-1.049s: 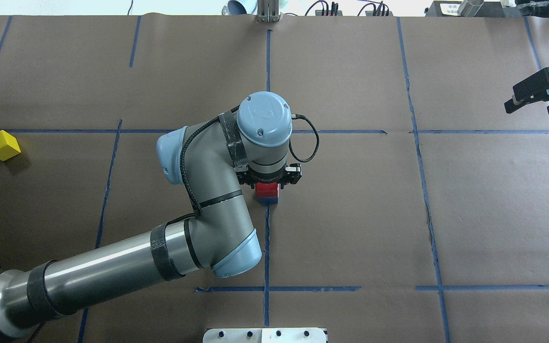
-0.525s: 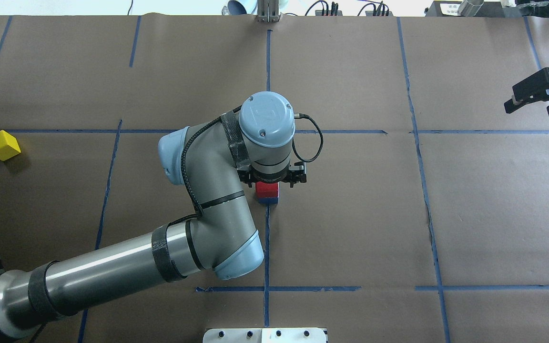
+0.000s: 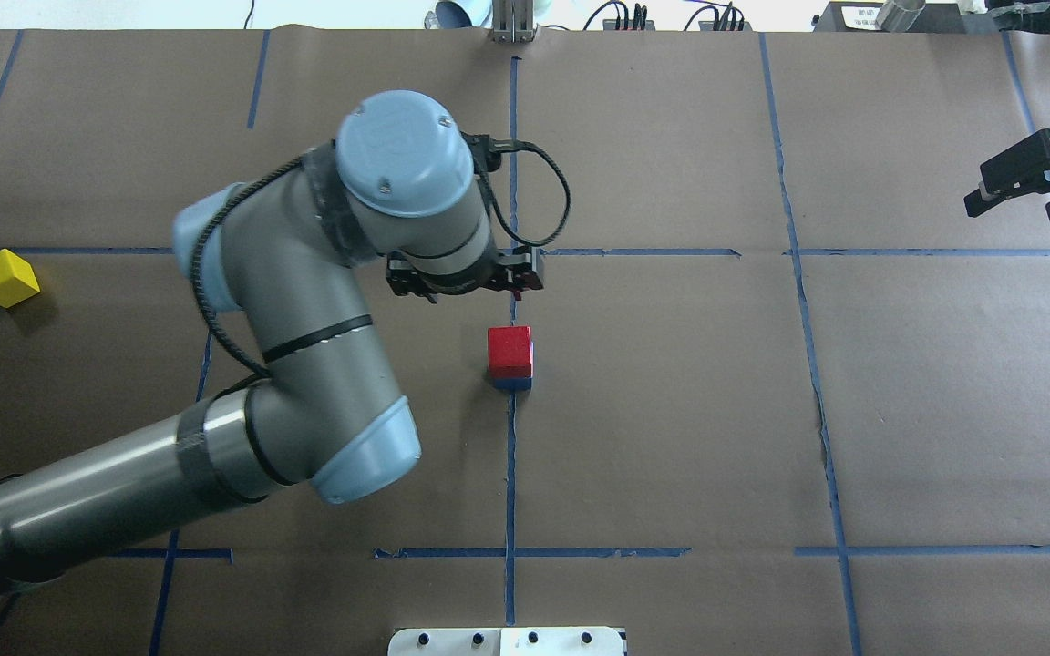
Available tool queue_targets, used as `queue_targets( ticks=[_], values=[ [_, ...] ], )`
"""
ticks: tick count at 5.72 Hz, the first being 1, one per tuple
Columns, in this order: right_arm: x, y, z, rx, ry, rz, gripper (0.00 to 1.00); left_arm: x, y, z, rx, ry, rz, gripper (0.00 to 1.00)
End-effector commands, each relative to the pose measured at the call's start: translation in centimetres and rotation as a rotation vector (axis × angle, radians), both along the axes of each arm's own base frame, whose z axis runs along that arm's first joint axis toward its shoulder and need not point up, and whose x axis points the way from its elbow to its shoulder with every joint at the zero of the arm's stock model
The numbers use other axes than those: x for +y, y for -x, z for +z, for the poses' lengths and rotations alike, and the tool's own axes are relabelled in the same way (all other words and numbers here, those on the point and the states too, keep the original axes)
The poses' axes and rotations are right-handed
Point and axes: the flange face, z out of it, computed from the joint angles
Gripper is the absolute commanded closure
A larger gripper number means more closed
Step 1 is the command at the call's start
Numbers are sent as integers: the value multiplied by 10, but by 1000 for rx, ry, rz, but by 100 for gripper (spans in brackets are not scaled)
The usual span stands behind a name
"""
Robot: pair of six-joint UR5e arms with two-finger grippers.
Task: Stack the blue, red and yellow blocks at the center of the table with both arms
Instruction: 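Raise the left gripper and move it back toward the yellow cube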
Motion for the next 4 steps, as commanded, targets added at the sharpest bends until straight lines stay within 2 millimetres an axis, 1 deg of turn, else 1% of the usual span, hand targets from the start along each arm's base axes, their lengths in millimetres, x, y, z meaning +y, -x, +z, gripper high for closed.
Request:
queue_targets(
  ticks=[1,2,3,4],
  values=[
    [1,-1,0,-1,-6,-1,0,-9,94,66,-42,-77,54,0],
    [2,-2,0,0,-7,-3,0,-23,152,112,-56,-87,110,0],
    [3,-2,2,1,-6,-3,0,-32,207,168,-71,-1,78,0],
    [2,-2,2,1,-4,-3,0,-30,246,229,-87,55,36,0]
  ],
)
